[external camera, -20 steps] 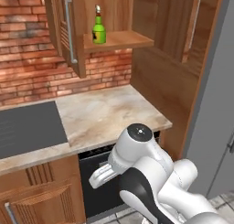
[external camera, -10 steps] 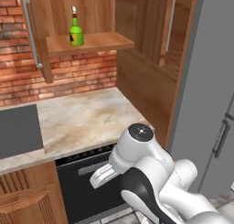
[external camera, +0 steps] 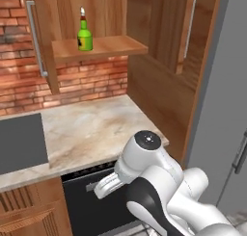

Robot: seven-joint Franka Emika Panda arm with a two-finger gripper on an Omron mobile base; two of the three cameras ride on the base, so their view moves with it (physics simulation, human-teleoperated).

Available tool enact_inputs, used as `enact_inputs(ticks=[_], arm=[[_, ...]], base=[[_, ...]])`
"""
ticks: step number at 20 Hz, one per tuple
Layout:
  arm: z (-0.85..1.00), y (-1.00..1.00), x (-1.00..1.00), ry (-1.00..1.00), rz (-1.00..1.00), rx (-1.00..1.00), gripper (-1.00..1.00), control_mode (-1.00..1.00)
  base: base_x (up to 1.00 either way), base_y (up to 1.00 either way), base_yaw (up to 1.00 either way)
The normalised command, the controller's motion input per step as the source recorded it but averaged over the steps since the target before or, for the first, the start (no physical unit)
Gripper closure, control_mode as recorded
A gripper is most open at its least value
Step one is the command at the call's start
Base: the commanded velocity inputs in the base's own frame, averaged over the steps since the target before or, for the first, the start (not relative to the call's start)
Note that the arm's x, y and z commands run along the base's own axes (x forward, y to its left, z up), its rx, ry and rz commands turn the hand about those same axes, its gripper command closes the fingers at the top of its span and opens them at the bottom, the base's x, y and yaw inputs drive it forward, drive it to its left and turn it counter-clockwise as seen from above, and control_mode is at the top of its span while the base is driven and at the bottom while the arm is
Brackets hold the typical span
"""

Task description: Move the cutting board and knife to the sink. Then move spray from the cabinet to the counter.

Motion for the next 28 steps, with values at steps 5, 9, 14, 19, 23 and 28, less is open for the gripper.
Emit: enact_inputs(ticks=[5, 9, 14, 19, 23, 28], arm=[[0.0, 0.0, 0.0, 0.0, 0.0, 0.0, -1.0, 1.0], [0.0, 0.0, 0.0, 0.0, 0.0, 0.0, -1.0, 1.0], [0.0, 0.0, 0.0, 0.0, 0.0, 0.0, -1.0, 1.0], [0.0, 0.0, 0.0, 0.0, 0.0, 0.0, -1.0, 1.0], [0.0, 0.0, 0.0, 0.0, 0.0, 0.0, -1.0, 1.0], [0.0, 0.0, 0.0, 0.0, 0.0, 0.0, -1.0, 1.0]], base=[[0.59, -0.03, 0.08], [0.58, -0.09, 0.07], [0.51, -0.23, 0.02], [0.53, -0.24, 0.0], [0.67, -0.32, 0.01], [0.81, -0.28, 0.01]])
